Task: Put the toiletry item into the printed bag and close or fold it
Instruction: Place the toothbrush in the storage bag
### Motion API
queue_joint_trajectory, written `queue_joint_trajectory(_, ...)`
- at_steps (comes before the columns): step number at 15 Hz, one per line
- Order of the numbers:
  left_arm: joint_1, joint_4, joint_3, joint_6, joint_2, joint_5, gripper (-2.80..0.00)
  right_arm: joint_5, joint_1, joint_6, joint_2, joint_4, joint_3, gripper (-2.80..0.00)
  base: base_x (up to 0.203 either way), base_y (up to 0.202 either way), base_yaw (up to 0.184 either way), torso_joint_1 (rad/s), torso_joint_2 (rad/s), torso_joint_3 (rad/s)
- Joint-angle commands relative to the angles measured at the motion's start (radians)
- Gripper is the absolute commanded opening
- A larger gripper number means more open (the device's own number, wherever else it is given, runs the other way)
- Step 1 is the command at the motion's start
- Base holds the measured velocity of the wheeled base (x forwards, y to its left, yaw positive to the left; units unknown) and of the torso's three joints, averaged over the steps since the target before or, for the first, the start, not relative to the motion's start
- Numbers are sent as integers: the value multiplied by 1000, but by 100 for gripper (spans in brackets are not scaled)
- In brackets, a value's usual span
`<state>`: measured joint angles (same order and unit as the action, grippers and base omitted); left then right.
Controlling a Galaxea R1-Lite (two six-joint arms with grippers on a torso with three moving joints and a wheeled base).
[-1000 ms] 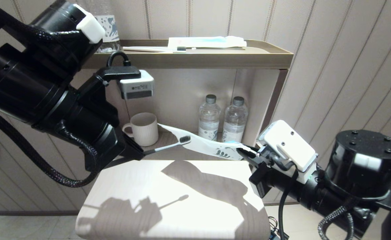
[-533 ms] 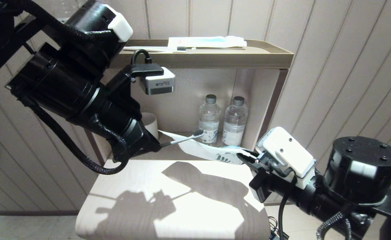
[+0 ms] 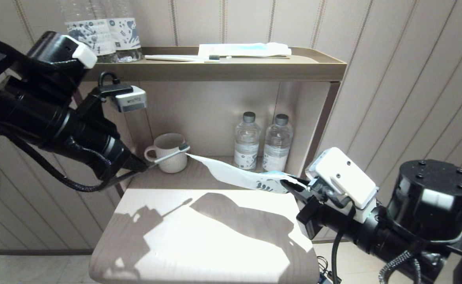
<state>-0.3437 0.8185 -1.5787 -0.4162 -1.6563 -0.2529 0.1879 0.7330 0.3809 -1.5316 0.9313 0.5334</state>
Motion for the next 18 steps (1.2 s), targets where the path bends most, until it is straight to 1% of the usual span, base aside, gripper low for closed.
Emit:
queue_joint_trajectory(1,82,-15,53,-1,51,-28,-280,1,2,3,10,4,2,-280,0,0,0,0,0,0)
queue_joint_trajectory(2,104,-19,65,6,53,-49,-280,1,2,3,12,4,5,-280,0,0,0,0,0,0)
queue_joint_trajectory(4,104,-34,105,61,44,-51,-280,3,21,-4,15,4,15,-280,0,0,0,0,0,0)
queue_joint_trajectory(5,88,-72,129,94,41,-52,-280,4,30,-10,15,4,23,-280,0,0,0,0,0,0)
queue_joint_trajectory(7,12,-180,190,187,34,-49,-280,8,46,-27,7,4,35,-280,0,0,0,0,0,0)
queue_joint_trajectory(9,-57,-275,238,255,21,-40,-280,8,57,-40,5,1,34,-280,0,0,0,0,0,0)
queue_joint_trajectory(11,-113,-303,233,311,0,-32,-280,8,59,-42,1,0,35,-280,0,0,0,0,0,0)
queue_joint_trajectory(12,-142,-311,224,335,-12,-13,-280,8,59,-42,0,0,34,-280,0,0,0,0,0,0)
queue_joint_trajectory(14,-189,-325,219,348,-24,22,-280,7,59,-43,-6,0,30,-280,0,0,0,0,0,0)
queue_joint_trajectory(17,-263,-337,186,399,-45,74,-280,7,72,-46,-18,3,34,-280,0,0,0,0,0,0)
queue_joint_trajectory(18,-276,-337,175,404,-46,82,-280,8,77,-46,-18,3,34,-280,0,0,0,0,0,0)
